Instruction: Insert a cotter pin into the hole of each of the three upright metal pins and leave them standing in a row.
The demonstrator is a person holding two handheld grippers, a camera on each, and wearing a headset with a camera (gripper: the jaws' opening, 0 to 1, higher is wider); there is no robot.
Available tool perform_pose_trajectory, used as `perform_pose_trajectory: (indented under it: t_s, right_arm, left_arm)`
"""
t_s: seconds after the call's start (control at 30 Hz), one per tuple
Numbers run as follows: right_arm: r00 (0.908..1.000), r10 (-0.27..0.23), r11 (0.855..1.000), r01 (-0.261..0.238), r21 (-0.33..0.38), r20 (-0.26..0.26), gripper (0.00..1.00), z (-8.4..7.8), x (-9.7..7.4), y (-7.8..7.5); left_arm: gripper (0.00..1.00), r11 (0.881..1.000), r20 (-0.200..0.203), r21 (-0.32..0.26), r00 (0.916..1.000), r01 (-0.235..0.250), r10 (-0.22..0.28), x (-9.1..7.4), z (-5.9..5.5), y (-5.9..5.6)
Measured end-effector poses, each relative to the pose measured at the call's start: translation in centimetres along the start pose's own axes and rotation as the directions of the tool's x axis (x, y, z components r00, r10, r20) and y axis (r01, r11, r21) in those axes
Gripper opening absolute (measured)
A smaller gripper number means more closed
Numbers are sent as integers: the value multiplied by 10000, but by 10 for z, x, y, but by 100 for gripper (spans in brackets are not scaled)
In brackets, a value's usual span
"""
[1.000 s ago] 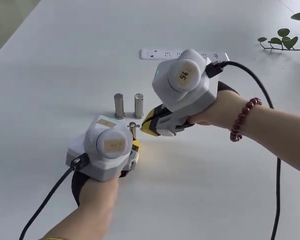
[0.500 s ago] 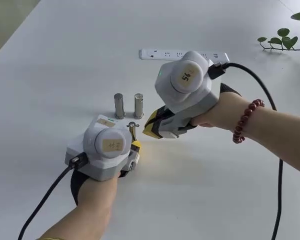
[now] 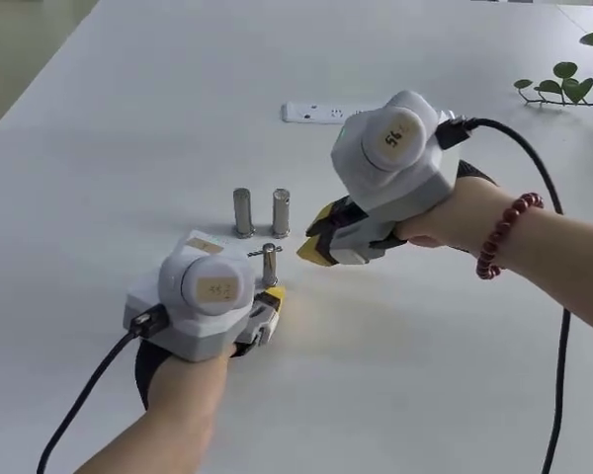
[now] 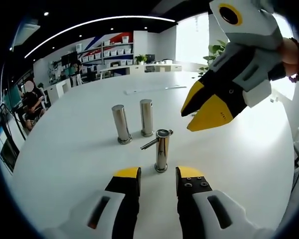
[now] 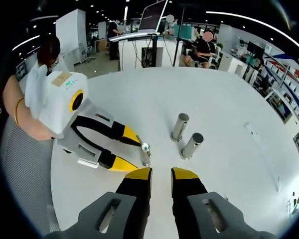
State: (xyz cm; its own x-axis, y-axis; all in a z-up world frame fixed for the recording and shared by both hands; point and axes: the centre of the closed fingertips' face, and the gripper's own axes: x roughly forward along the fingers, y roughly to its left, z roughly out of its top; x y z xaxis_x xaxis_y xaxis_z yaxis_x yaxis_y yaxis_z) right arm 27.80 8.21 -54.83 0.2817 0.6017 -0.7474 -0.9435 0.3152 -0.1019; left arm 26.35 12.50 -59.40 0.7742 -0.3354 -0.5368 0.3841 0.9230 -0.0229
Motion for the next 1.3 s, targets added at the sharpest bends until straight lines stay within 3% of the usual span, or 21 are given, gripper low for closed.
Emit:
perform_pose_trajectory:
  t_s: [0.17, 0.27, 0.5, 0.73, 1.0, 1.3]
  right_arm:
    - [9995, -60, 9994, 49, 339, 315, 12, 5, -4, -3]
    - [9968, 254, 9986, -288, 447, 758, 14, 13, -3, 2]
    - [9891, 985, 9950, -958, -296, 1099, 17, 24, 3, 11]
    - [9843, 1467, 9862, -1378, -919, 978, 17, 25, 13, 20]
    - [9840, 1609, 9805, -1505, -1261, 764, 11, 21, 23, 19]
    - [9812, 1782, 9706, -1630, -1774, 734, 7, 25, 31, 22]
  left_arm:
    - [33, 9999, 190, -95, 9998, 118, -116, -11, 7, 2]
    - [37, 9997, 406, -112, 9989, 219, -214, -19, 13, 3]
    - [46, 9987, 779, 200, 9958, 476, -491, -34, 24, 0]
    - [52, 9977, 1024, 167, 9925, 653, -667, -47, 32, 1]
    - [52, 9971, 1274, -39, 9890, 765, -753, -65, 37, 2]
    - [51, 9966, 1402, -23, 9868, 826, -815, -72, 41, 2]
